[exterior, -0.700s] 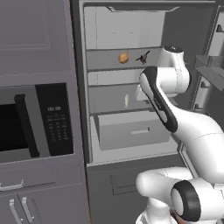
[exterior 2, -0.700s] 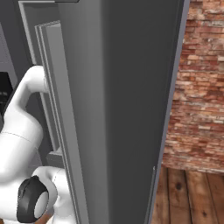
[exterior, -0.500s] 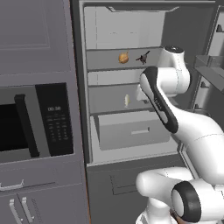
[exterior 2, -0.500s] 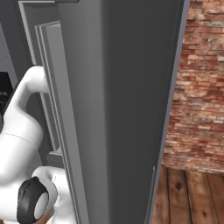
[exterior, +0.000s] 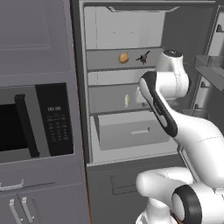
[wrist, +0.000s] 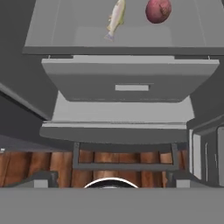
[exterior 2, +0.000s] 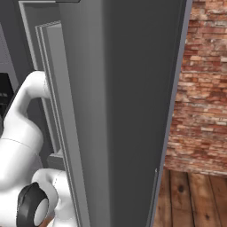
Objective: Place one onion and one fish in each tupperware on the nearby counter, to pack two identical lunches.
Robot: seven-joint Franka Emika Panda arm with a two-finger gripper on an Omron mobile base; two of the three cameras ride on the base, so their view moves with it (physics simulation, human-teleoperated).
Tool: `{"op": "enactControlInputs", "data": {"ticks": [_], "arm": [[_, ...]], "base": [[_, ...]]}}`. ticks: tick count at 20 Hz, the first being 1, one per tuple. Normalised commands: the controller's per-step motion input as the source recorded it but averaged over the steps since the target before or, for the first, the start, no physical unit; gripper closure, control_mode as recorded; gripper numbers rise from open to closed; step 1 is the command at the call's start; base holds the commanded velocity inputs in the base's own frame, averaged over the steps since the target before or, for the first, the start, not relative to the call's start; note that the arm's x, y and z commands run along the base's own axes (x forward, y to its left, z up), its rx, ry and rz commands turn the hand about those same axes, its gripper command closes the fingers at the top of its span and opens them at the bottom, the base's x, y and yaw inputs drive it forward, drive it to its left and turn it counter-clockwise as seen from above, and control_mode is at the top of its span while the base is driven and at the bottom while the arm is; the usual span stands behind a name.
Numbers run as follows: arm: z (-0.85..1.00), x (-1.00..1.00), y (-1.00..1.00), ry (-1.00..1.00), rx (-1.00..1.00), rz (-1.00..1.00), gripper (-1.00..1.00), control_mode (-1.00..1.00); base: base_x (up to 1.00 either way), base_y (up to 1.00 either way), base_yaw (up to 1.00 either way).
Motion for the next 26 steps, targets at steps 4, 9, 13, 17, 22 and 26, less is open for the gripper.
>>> {"op": "enactControlInputs", "data": {"ticks": [4,9,13,17,22,26], "arm": [[-0.44,0.0,0.17,-0.15,0.0,-0.1,-1.0,-1.0],[-0.39,0.1,0.07,-0.18,0.0,-0.13,-1.0,-1.0],[-0.22,0.29,0.0,-0.08,0.0,-0.08,-1.0,-1.0],[-0.09,0.33,0.0,0.0,0.0,-0.07,-1.0,-1.0],[0.0,0.45,0.0,0.0,0.01,-0.05,-1.0,-1.0],[0.0,0.45,0.0,0.0,0.01,-0.01,-1.0,-1.0]], "base": [[0.0,0.0,0.0],[0.0,0.0,0.0],[0.0,0.0,0.0],[0.0,0.0,0.0],[0.0,0.0,0.0],[0.0,0.0,0.0]]}}
